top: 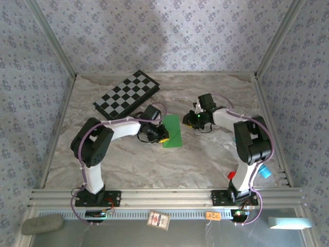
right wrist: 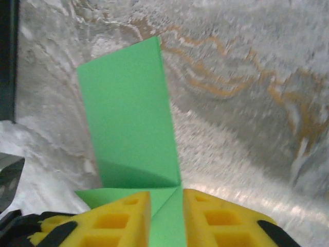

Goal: Fold a paper plane with a square sheet of paper (pick it up from the middle)
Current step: Fold the triangle a second time at the center of the table.

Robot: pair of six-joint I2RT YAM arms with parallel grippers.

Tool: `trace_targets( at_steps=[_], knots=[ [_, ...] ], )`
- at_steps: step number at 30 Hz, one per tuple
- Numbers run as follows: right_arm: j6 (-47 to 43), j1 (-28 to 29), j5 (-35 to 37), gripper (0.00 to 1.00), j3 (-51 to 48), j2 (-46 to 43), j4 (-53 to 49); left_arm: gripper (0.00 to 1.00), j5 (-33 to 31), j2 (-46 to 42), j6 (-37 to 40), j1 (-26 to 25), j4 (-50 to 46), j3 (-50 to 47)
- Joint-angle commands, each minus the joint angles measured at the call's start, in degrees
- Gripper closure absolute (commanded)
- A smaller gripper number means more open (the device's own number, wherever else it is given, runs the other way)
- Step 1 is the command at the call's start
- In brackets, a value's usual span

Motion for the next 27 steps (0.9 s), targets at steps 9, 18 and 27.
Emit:
trace_targets(
  at_steps=[9, 18, 27],
  knots=[
    [11.87, 4.43, -0.79, 0.54, -5.54, -1.86, 6.11, 0.83, -2.14, 0.02, -1.05, 1.93, 1.78, 2.79],
    [16.23, 6.71, 0.07, 0.52, -5.46, 1.16, 8.88, 0.93, -5.47, 4.37, -4.81, 4.37, 6.30, 1.15],
    [17.69, 8.10, 0.61, 0.52, -4.39, 3.88, 8.63, 0.94, -5.10, 5.30, -7.53, 4.40, 6.45, -1.89]
  ],
)
